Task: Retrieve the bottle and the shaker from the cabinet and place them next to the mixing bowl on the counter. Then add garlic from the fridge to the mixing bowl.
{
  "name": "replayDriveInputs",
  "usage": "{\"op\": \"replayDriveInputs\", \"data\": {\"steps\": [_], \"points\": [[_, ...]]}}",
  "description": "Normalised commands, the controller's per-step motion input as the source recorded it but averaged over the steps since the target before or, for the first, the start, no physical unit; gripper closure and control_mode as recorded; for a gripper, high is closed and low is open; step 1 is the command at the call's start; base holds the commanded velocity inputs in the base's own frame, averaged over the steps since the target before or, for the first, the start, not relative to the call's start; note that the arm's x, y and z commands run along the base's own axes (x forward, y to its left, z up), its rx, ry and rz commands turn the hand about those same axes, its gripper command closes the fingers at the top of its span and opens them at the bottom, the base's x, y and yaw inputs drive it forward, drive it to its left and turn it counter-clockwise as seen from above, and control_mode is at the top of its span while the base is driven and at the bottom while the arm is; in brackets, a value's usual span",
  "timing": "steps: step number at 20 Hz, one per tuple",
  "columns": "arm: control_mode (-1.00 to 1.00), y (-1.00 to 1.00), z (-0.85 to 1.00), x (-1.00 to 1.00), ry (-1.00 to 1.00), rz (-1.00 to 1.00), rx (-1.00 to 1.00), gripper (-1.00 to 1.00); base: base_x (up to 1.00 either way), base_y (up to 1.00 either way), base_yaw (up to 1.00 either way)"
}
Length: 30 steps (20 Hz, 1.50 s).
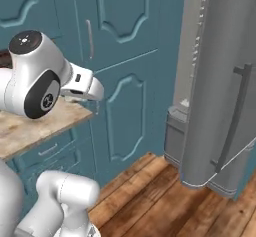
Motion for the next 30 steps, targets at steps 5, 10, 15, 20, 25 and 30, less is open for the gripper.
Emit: {"op": "replayDriveInputs", "data": {"steps": [5, 10, 15, 20, 25, 30], "points": [[1.0, 0.0, 0.0, 0.0, 0.0, 0.0, 0.0, 1.0, -1.0, -0.41, 0.54], [1.0, 0.0, 0.0, 0.0, 0.0, 0.0, 0.0, 1.0, -0.96, 0.02, 0.69], [1.0, 0.0, 0.0, 0.0, 0.0, 0.0, 0.0, 1.0, -0.52, 0.36, 0.81], [1.0, 0.0, 0.0, 0.0, 0.0, 0.0, 0.0, 1.0, -0.21, 0.65, 0.8], [1.0, 0.0, 0.0, 0.0, 0.0, 0.0, 0.0, 1.0, 0.0, 0.97, 0.7], [1.0, 0.0, 0.0, 0.0, 0.0, 0.0, 0.0, 1.0, 0.2, 1.0, 0.32]]}}
